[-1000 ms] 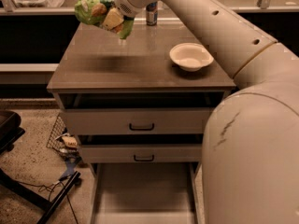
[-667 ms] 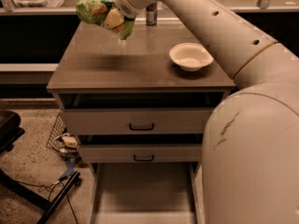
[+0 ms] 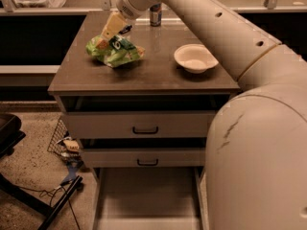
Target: Pick green rice chip bag from bottom drawer and place on counter
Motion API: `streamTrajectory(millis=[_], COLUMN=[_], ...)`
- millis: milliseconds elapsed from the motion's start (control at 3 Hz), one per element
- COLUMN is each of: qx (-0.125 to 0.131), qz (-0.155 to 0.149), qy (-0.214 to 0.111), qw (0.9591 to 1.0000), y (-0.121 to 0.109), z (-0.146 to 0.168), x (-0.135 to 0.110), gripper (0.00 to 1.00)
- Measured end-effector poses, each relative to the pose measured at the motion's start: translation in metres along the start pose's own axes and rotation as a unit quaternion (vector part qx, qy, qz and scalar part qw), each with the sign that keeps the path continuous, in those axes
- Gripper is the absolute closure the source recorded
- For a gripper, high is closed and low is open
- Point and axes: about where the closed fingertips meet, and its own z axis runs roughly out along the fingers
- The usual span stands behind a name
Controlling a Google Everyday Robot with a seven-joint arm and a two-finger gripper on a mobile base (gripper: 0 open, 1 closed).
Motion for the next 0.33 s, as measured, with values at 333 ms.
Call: streamTrajectory(millis=[333], qx=[0.000], qz=[0.000], qy=[0.000], qw=[1.0000], y=[0.0001], z=[0.0001], x=[0.0000], gripper=[0.00])
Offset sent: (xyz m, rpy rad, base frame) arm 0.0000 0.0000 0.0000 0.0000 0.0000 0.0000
